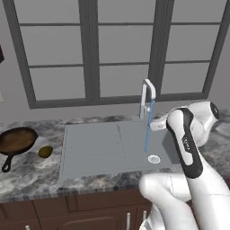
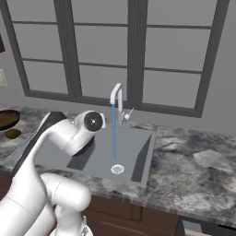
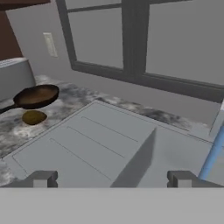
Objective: Turn on the sink faucet. Then move the avocado from the counter to the sink. Turn off the sink. Move the vegetable from the sink to the pot next to the stove. Finally move the pot to the front right burner.
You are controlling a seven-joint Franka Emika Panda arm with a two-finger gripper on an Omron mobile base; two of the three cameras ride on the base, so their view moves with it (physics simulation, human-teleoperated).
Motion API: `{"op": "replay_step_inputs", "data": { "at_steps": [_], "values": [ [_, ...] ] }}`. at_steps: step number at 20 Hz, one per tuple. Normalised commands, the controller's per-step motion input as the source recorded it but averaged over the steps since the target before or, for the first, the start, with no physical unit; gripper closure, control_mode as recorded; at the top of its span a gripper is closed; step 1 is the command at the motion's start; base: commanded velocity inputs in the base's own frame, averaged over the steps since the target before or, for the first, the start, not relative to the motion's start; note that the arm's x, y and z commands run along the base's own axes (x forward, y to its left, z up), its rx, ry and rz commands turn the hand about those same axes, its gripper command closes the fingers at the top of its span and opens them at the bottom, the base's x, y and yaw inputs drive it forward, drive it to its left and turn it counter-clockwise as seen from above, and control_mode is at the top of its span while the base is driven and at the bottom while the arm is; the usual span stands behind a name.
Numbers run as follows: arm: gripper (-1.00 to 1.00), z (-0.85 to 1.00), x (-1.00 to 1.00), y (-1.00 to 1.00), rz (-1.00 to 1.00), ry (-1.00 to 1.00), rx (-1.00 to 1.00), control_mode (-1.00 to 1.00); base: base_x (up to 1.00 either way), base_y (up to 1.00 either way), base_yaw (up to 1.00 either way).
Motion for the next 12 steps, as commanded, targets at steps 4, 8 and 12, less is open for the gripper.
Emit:
{"op": "replay_step_inputs", "data": {
  "at_steps": [4,8,12],
  "values": [
    [-1.0,0.03,-0.36,1.0,-0.05,0.16,-0.08,-1.0,0.0,0.0,0.0],
    [-1.0,0.11,-0.24,1.0,-0.05,0.14,-0.05,-1.0,0.0,0.0,0.0],
    [-1.0,0.12,0.0,0.99,-0.1,0.06,-0.02,-1.0,0.0,0.0,0.0]
  ]
}}
